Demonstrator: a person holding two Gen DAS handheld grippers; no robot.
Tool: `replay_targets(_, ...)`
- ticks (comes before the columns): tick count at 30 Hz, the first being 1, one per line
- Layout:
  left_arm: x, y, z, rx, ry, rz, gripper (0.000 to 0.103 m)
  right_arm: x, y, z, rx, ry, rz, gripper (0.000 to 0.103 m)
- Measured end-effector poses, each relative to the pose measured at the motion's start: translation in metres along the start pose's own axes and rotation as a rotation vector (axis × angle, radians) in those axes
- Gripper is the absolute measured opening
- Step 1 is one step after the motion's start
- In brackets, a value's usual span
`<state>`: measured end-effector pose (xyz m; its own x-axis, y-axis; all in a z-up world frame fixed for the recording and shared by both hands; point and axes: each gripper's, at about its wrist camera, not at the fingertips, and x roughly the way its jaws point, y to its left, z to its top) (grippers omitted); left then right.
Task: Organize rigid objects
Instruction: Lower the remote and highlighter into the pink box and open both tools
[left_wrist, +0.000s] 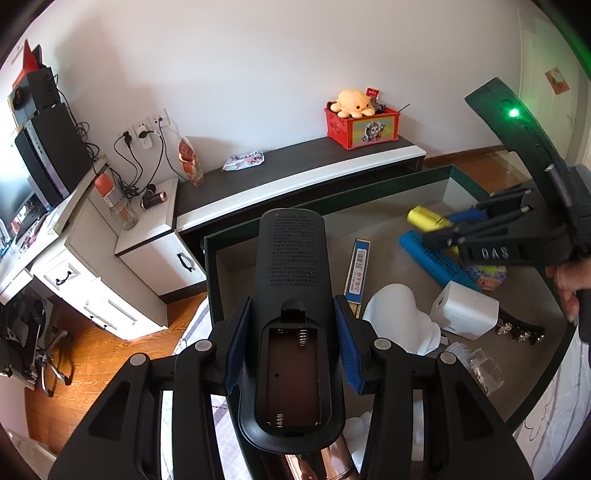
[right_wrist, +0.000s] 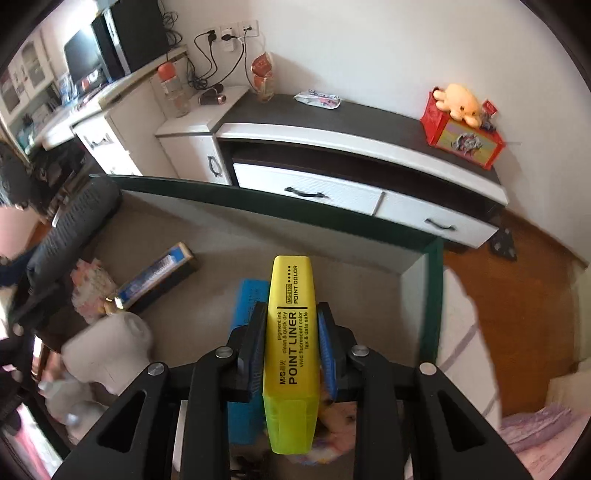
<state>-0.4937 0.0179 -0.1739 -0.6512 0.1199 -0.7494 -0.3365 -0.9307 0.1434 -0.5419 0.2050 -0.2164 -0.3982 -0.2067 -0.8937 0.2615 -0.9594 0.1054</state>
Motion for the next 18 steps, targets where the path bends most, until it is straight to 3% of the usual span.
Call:
replay_targets(7, 0.006, -0.001, 0.001, -0.001, 0.027, -0.005, 0.044, -0.005, 0.002, -0.003, -0.024, -0.036, -0.100, 0.032)
replay_targets(15, 0.025, -0.006, 0.000, 0.022, 0.098, -0.021, 0.044, -0.020, -0.002, -0.016, -0.042, -0.062, -0.072, 0.039)
replay_targets(18, 0.026, -0.018, -0.001, 0.070, 0.109, 0.012, 0.044, -0.025, -0.008, -0.021, -0.022, -0.075, -0.049, 0.043)
